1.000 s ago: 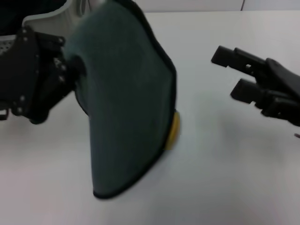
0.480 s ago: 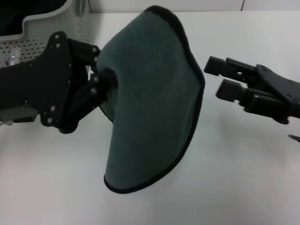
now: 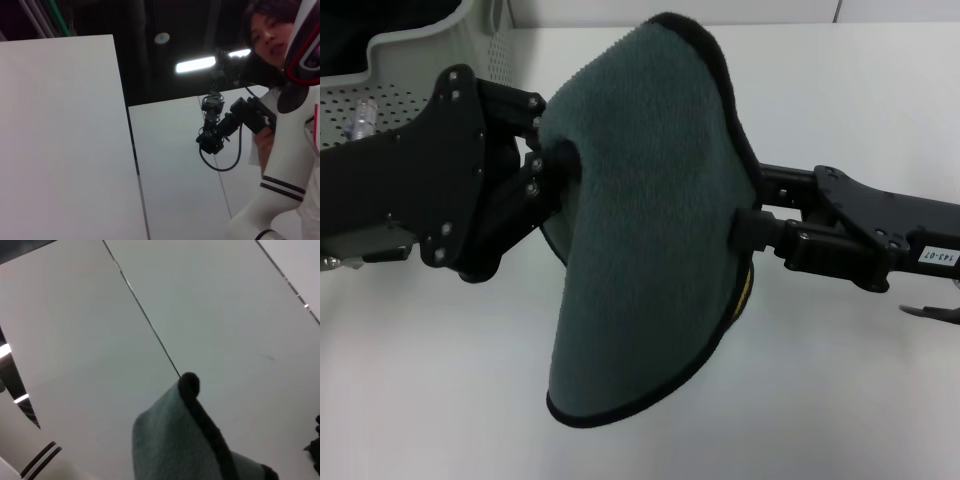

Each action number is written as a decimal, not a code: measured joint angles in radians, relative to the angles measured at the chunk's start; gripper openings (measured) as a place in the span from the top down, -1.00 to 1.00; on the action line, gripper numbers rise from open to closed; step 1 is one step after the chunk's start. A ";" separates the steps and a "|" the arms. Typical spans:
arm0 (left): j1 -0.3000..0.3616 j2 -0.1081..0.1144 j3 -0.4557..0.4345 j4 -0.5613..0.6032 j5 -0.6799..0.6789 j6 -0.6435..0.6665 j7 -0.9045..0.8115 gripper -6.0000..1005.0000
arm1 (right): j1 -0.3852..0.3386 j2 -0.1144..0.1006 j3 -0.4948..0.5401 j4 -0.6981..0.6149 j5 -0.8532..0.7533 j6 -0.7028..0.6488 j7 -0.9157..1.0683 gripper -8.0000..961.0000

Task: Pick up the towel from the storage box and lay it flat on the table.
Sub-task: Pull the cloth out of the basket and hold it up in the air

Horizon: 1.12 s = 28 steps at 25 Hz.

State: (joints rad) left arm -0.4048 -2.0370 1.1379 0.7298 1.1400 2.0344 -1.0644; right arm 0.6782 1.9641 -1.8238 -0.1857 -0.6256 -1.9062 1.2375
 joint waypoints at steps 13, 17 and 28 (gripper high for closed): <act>0.011 -0.002 0.000 -0.009 0.005 -0.001 0.001 0.92 | -0.022 0.004 0.013 -0.007 0.003 -0.023 -0.007 0.45; 0.013 -0.002 0.000 -0.022 0.007 -0.001 0.007 0.92 | -0.033 0.005 0.026 -0.008 0.004 -0.024 -0.009 0.62; 0.023 0.007 -0.012 -0.177 0.044 -0.110 0.070 0.92 | -0.020 -0.046 0.083 -0.028 0.001 -0.021 0.030 0.95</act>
State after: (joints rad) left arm -0.3819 -2.0297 1.1259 0.5529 1.1840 1.9247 -0.9940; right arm 0.6579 1.9177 -1.7404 -0.2140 -0.6243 -1.9271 1.2675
